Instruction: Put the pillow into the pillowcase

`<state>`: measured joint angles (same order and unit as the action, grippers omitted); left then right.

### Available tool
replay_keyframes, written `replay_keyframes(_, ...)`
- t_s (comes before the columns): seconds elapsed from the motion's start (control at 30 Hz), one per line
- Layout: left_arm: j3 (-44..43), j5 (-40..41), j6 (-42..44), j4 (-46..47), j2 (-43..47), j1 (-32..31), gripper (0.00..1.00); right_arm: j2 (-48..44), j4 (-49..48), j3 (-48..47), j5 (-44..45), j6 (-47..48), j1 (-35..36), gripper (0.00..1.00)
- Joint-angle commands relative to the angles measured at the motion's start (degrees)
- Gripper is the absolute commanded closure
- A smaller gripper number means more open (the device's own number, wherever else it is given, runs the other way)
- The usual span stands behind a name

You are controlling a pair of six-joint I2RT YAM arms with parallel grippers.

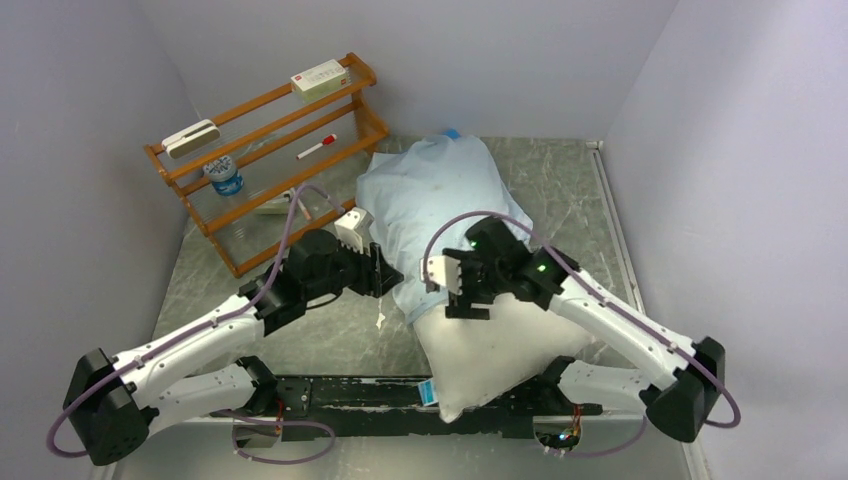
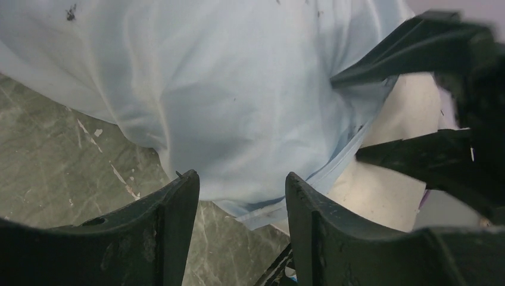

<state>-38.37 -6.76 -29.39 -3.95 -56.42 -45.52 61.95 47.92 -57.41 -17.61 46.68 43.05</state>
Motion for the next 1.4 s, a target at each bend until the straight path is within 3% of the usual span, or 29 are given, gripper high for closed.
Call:
replay_keyframes(0.0,0.93,-1.49,-0.86,-0.56,1.68,0.45,0.41,4.88,-1.14,2.21,10.00,-0.54,5.07,0.26)
replay_keyframes(0.07,1.26,-1.54,-1.31,-0.35,2.22,0.43,0.41,7.11,-0.74,1.54,10.62,-0.07,5.20,0.44)
replay_keyframes(0.1,1.28,-1.39,-1.43,-0.52,2.48,0.44,0.41,7.83,-0.88,1.17,10.86,0.20,5.20,0.64)
replay_keyframes(0.13,1.21,-1.25,-1.43,-0.90,2.69,0.49,0.41,8.29,-2.21,1.13,12.15,0.09,5.16,0.90)
replay_keyframes(0.17,1.01,-0.97,-1.35,-1.38,2.85,0.45,0.41,8.36,-4.58,1.16,13.81,-0.76,5.20,1.00)
replay_keyframes(0.27,0.15,0.12,-0.72,-2.70,3.36,0.43,0.41,7.94,-8.96,-0.61,15.43,-4.28,5.18,1.00)
replay_keyframes(0.47,-3.74,0.94,0.72,-5.68,4.57,0.43,0.42,9.96,-14.81,-12.21,29.41,-27.67,5.13,1.00)
replay_keyframes(0.7,-16.31,8.20,4.79,-14.34,6.36,0.43,0.43,3.92,-24.98,-17.46,29.68,-44.14,4.43,1.00)
replay_keyframes(0.87,-21.18,17.22,8.96,-17.54,7.64,0.50,0.43,8.71,-19.00,-31.92,38.59,-60.26,1.13,1.00)
replay_keyframes(1.03,-31.96,23.62,13.85,-21.68,4.19,0.44,0.45,12.16,-13.51,-45.72,33.50,-68.19,-10.39,1.00)
replay_keyframes(1.17,-39.83,23.65,13.34,-24.19,-0.19,0.44,0.49,17.92,-7.12,-55.68,22.36,-73.33,-20.94,1.00)
replay_keyframes(1.37,-21.96,16.12,2.36,-6.91,2.80,0.45,0.57,20.38,-8.99,-54.97,12.94,-80.30,-28.20,1.00)
